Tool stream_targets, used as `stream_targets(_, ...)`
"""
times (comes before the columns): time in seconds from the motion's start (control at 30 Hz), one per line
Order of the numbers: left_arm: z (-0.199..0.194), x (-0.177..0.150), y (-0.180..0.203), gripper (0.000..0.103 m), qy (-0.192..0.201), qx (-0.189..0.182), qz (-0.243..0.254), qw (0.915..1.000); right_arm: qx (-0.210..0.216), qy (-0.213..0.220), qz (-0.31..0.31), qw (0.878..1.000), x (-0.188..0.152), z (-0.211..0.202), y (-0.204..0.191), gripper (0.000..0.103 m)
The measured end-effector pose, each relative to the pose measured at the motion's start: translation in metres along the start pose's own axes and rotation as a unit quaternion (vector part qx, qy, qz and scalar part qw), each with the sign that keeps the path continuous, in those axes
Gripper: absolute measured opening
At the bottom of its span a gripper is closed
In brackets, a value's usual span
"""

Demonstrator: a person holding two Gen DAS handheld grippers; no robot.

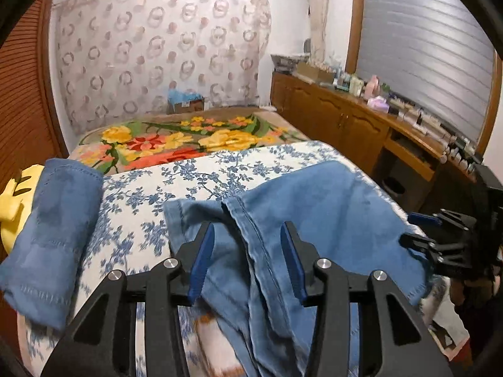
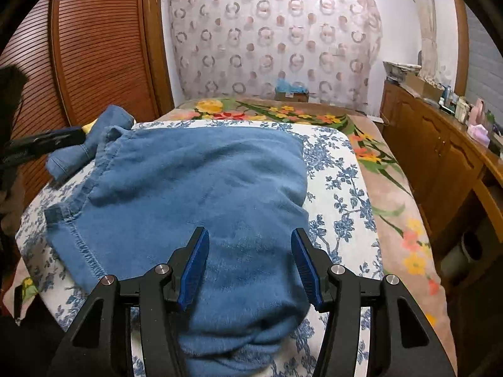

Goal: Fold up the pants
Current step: 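Lay the folded jeans down and open both grippers, then close the right gripper on the folded jeans edge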

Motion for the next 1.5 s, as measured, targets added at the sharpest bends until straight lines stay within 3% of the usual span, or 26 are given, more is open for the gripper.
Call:
stream_targets(0.3, 0.071, -0.001, -0.009, 0.045, -0.091, 0.002, -0.013, 0.9958, 0.012, -0.006, 0.019, 1.000, -0.004, 0.001, 0.014, 0.056)
stream_targets(0.33, 0.073, -0.001, -0.008, 0.039, -0.093, -0.002, -0.015, 0.9956, 0.014, -0.006, 0.022, 1.000, -0.005, 0.001, 0.016, 0.056)
stream_targets(0.43, 0.062, 0.003, 0.000, 0.007, -0.069, -0.013, -0.004, 0.9975, 0.015, -0.005, 0.027, 0.999, -0.006, 0.001, 0.020, 0.057)
stream_targets(0.47, 0.054, 0.006, 0.004, 0.004, -0.055, -0.019, 0.001, 0.9983, 0.014, -0.005, 0.029, 0.999, -0.008, -0.001, 0.020, 0.057)
stream_targets(0.6, 0.001, 0.032, 0.009, 0.003, 0.039, -0.005, 0.001, 0.9992, 0.014, -0.003, 0.037, 0.999, -0.010, -0.002, 0.025, 0.057)
stream_targets(0.67, -0.019, 0.043, 0.005, 0.003, 0.067, 0.006, -0.005, 0.9978, 0.015, 0.000, 0.043, 0.999, -0.009, -0.004, 0.027, 0.057)
stream_targets(0.73, -0.020, 0.044, -0.004, 0.003, 0.052, 0.034, 0.005, 0.9981, 0.018, 0.005, 0.048, 0.999, -0.009, -0.006, 0.028, 0.060)
stream_targets(0.83, -0.004, 0.032, -0.019, 0.003, 0.014, 0.041, -0.004, 0.9990, 0.015, 0.007, 0.047, 0.999, -0.010, -0.006, 0.026, 0.063)
stream_targets(0.97, 0.009, 0.006, -0.028, 0.015, -0.020, 0.049, -0.011, 0.9985, 0.009, 0.000, 0.048, 0.999, -0.015, -0.004, 0.030, 0.065)
stream_targets(1.1, 0.006, -0.006, -0.023, 0.029, -0.023, 0.043, -0.012, 0.9987, 0.003, -0.002, 0.052, 0.999, -0.014, -0.010, 0.033, 0.065)
stream_targets(1.13, 0.003, -0.007, -0.020, 0.035, -0.022, 0.038, -0.010, 0.9990, 0.001, -0.001, 0.050, 0.999, -0.013, -0.012, 0.033, 0.065)
stream_targets(1.17, 0.001, -0.007, -0.019, 0.052, -0.020, 0.034, -0.010, 0.9992, -0.001, 0.000, 0.048, 0.999, -0.012, -0.014, 0.032, 0.065)
stream_targets(1.27, -0.008, -0.008, -0.005, 0.078, -0.005, -0.006, -0.013, 0.9999, -0.003, 0.002, 0.042, 0.999, -0.011, -0.019, 0.031, 0.065)
stream_targets(1.5, -0.024, -0.014, 0.043, 0.079, 0.003, -0.042, 0.021, 0.9989, -0.004, 0.004, 0.040, 0.999, -0.014, -0.022, 0.035, 0.065)
Point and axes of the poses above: each gripper's, at about its wrist camera, not at the fingertips, and z roughly the way its jaws point, y to its right, x to its top, the point moved 3 cm from there along z, roughly the way its jaws point, and after that the axes turned 8 degrees about y, right-handed, at the moved point
